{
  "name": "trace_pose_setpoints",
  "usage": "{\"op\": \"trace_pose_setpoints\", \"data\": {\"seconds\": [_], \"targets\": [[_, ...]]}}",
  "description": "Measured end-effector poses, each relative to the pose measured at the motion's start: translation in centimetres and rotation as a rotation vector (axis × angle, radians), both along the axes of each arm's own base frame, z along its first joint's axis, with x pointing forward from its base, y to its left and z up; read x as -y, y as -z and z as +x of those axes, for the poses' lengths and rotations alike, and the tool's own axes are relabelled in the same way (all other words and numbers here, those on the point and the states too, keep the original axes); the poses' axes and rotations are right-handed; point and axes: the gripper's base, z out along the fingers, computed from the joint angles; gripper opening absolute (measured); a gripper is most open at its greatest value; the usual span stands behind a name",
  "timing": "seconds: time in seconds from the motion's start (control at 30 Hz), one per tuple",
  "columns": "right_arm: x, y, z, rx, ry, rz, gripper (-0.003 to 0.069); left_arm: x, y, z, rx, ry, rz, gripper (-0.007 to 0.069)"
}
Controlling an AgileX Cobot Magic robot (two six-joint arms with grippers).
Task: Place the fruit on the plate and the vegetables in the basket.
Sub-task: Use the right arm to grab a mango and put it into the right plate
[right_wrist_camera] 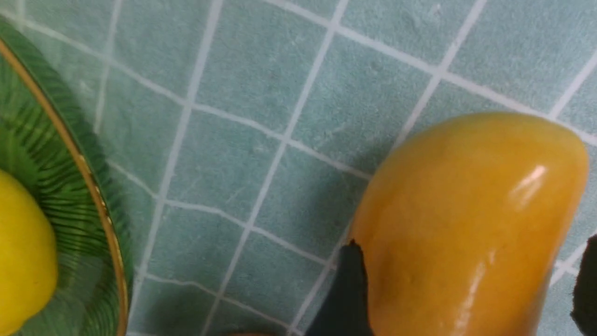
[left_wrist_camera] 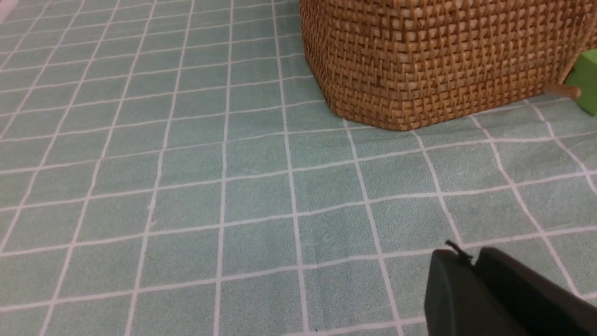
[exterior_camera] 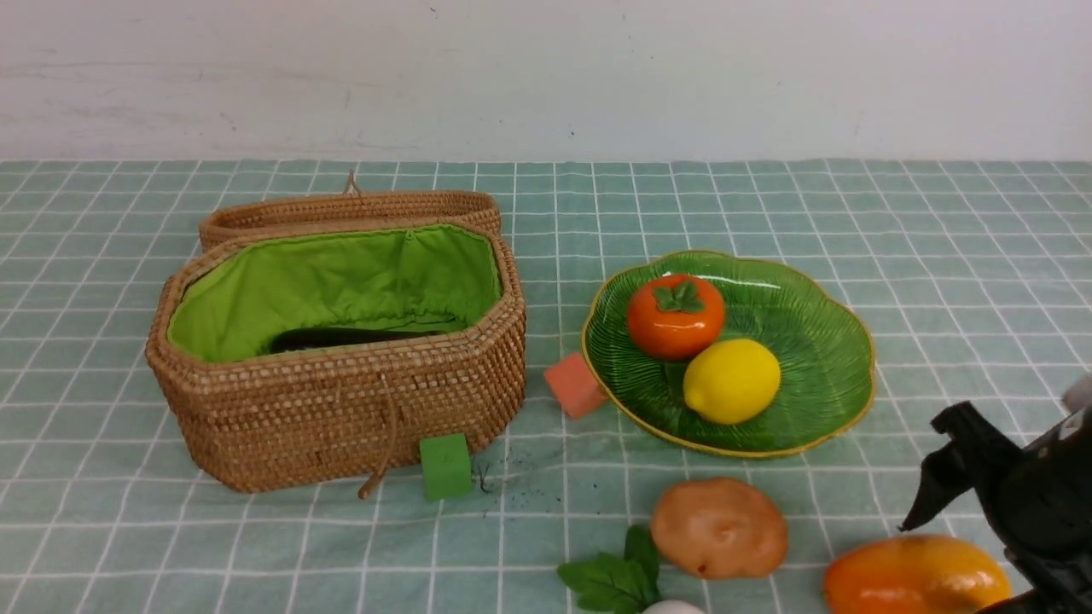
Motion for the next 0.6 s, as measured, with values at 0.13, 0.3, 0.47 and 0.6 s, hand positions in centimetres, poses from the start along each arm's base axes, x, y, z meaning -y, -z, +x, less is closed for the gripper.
{"op": "trace_pose_setpoints", "data": {"seconds": [0.13,0.3,0.47,0.6], "targets": [[-0.8,1.8,0.9,-0.01,-0.03,-0.018,0.0591,0.0,0.0,0.0,0.0,0.0,0.0,0.0069],[-0.8,2.8,1.4,-0.004,-0.118,-0.046,0.057,0.0,0.0,0.0,0.0,0.0,0.0,0.0071],[-0.8,0.9,1.5,0.158,-0.509,-0.158,0.0566,0.0,0.0,0.0,-0.001,0.0,0.0,0.0079],[-0.9,-2.9,2.2,0.321,-0.72,-0.244,0.0566,0.0,0.0,0.0,-0.001,0.0,0.0,0.0083]]}}
